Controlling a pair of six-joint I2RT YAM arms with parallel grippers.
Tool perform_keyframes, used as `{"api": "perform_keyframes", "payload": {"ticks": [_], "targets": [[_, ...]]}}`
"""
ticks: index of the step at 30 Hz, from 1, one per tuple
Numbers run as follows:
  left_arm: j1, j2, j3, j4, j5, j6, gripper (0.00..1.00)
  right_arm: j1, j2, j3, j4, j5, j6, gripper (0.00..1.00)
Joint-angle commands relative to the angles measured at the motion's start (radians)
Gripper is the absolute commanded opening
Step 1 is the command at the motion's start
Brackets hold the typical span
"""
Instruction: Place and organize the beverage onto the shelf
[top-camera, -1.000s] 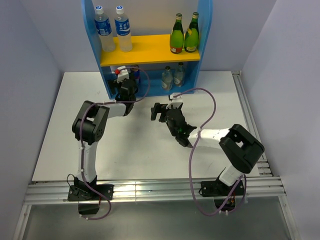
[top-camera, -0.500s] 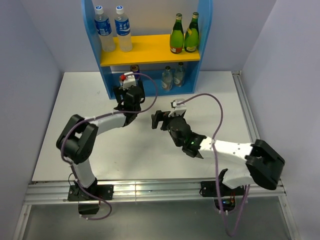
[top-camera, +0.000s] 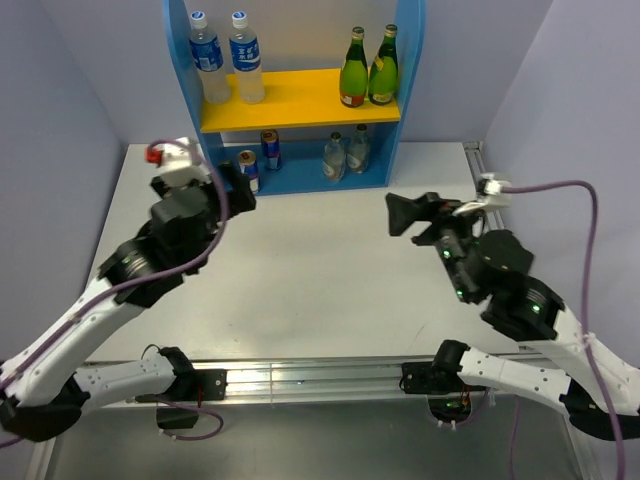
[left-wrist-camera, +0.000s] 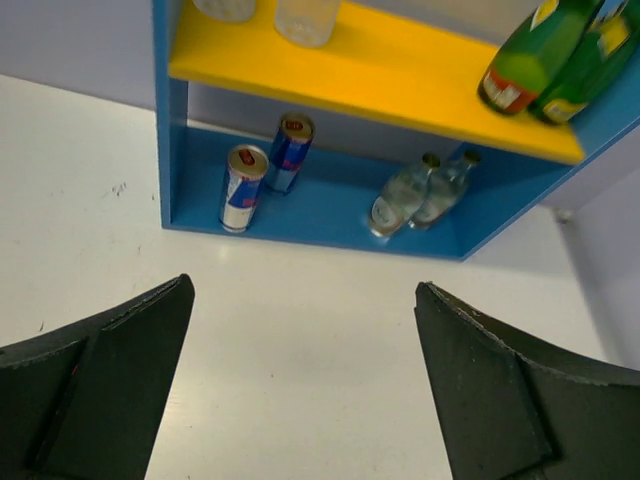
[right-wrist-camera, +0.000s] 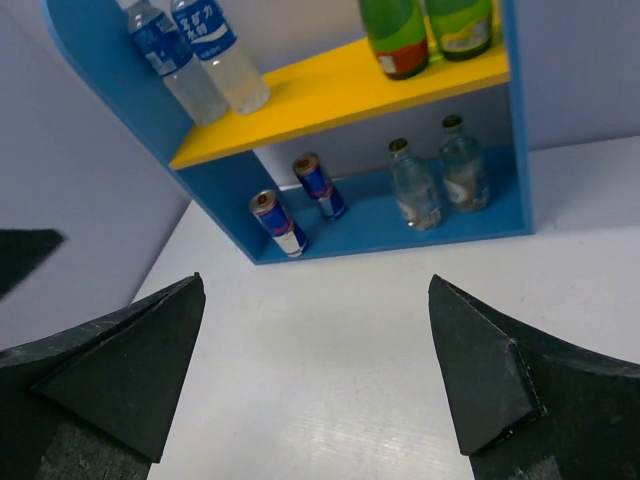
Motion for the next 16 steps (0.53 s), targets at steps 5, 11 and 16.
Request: {"api": "perform_keyframes", "payload": {"ticks": [5,11,16], "targets": [[-0.002,-0.114,-0.032,-0.058,0.021,0.033,0.99,0.004,-0.097,0.041,-0.143,0.007,-0.058,1.00],[-0.002,-0.084,-0.020,-0.087,-0.004,0.028,0.99,0.002,-0.093,0.046,-0.131,-0.014,-0.069,1.00],[-0.002,-0.083,-0.027,-0.084,-0.050,0.024,0.99,0.004,-0.071,0.052,-0.117,-0.027,-0.078,1.00]]}}
